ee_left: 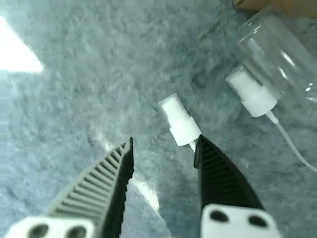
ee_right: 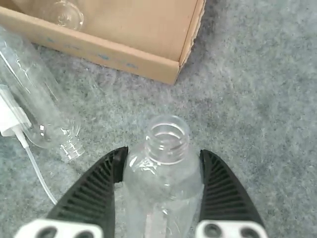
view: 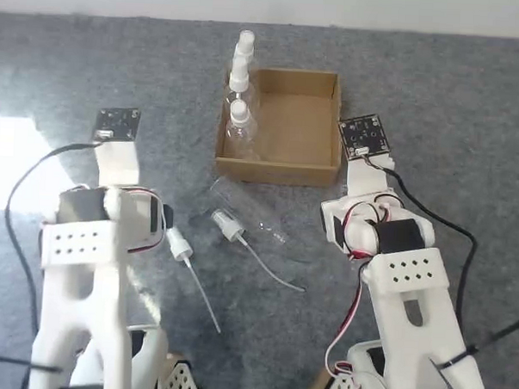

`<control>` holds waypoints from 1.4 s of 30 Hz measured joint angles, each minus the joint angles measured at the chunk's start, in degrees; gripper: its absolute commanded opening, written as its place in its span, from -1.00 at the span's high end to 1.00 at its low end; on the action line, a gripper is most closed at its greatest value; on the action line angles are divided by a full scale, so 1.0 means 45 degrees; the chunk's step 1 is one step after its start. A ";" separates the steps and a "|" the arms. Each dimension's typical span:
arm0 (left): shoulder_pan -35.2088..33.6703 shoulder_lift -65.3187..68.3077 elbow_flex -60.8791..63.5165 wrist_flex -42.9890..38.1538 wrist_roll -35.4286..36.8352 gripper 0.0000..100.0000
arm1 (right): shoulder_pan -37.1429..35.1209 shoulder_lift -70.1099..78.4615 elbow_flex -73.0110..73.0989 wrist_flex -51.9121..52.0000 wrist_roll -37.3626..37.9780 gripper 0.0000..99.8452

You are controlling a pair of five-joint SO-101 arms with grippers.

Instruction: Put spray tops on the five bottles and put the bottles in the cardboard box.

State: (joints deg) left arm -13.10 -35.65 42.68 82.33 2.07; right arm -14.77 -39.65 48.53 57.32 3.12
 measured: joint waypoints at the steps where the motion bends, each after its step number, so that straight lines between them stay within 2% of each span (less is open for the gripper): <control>1: 0.0000 0.0332 0.0000 0.0000 0.0156 0.62 | 0.0000 0.0000 0.0000 0.0000 0.0000 0.83; 9: 0.0625 0.3477 -0.0234 -0.0020 0.1114 0.62 | 0.0000 0.0000 0.0000 0.0000 0.0000 0.83; 16: 0.1641 0.5040 -0.0234 -0.1172 0.2716 0.62 | 0.0000 0.0000 0.0000 0.0000 0.0000 0.83; 24: 0.1602 0.6252 -0.0234 -0.1856 0.3048 0.62 | 0.0000 0.0000 0.0000 0.0000 0.0000 0.83; 29: 0.1172 0.6720 -0.0254 -0.2833 0.3653 0.62 | 0.0000 0.0000 0.0000 0.0000 0.0000 0.83; 37: 0.1114 0.7678 -0.0254 -0.4083 0.3770 0.63 | -0.0020 0.0000 0.0000 0.0000 0.0000 0.83; 42: 0.1114 0.8303 -0.0391 -0.4415 0.3790 0.81 | -0.0020 0.0000 0.0000 0.0000 0.0000 0.83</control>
State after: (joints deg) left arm -8.09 1.71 40.92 62.46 19.12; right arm -14.86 -39.65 48.53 57.32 3.12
